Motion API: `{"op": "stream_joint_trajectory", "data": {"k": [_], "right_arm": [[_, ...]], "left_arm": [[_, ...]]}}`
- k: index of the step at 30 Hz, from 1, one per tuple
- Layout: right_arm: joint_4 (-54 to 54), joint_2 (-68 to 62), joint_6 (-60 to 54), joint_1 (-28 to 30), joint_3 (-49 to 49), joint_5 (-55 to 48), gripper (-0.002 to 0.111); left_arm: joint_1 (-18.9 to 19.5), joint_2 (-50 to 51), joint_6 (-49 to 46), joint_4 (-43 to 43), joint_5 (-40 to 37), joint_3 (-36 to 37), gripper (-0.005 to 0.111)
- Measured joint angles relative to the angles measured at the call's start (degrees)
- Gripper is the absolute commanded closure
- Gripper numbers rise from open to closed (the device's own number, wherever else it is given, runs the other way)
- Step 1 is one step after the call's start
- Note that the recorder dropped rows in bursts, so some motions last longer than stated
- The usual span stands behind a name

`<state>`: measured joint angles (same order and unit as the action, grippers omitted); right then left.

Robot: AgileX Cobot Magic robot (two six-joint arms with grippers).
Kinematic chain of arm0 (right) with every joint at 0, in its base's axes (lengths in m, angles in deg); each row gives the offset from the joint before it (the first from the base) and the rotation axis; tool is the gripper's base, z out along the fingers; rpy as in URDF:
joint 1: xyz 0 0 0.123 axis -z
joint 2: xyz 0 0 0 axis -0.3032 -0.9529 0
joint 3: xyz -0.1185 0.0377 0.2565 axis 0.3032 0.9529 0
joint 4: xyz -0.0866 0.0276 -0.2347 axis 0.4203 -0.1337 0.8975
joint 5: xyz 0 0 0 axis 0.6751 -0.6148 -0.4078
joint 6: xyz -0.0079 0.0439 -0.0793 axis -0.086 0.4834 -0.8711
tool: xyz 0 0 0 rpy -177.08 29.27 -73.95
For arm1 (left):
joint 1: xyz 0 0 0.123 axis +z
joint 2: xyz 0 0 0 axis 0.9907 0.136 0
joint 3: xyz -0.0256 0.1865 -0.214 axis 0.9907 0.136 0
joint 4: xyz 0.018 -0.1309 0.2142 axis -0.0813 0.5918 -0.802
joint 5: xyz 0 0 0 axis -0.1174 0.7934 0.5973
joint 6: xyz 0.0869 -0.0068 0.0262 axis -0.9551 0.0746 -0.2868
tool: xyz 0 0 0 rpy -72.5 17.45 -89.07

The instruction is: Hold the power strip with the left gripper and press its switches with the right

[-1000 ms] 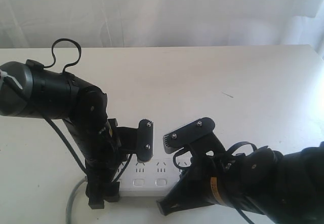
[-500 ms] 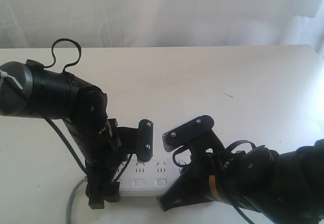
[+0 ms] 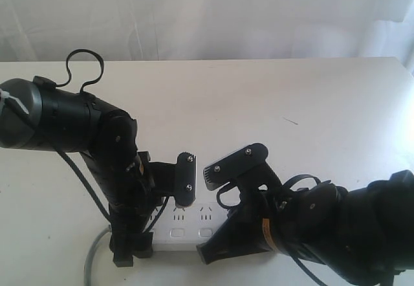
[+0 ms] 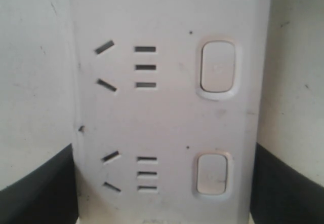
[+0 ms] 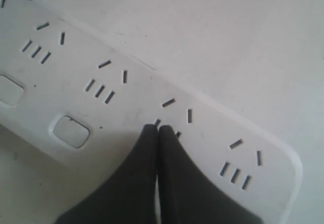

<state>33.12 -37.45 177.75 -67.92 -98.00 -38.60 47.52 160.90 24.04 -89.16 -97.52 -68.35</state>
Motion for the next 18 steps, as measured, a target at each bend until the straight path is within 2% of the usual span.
{"op": "stream_joint_trajectory", "data": {"k": [18], "right_arm": [[-0.81,3.93,0.00,0.00,0.34,2.87,0.108]], "left_arm": [[0.00,0.00,-0.28,-0.36,-0.21,0.00,0.107]]}}
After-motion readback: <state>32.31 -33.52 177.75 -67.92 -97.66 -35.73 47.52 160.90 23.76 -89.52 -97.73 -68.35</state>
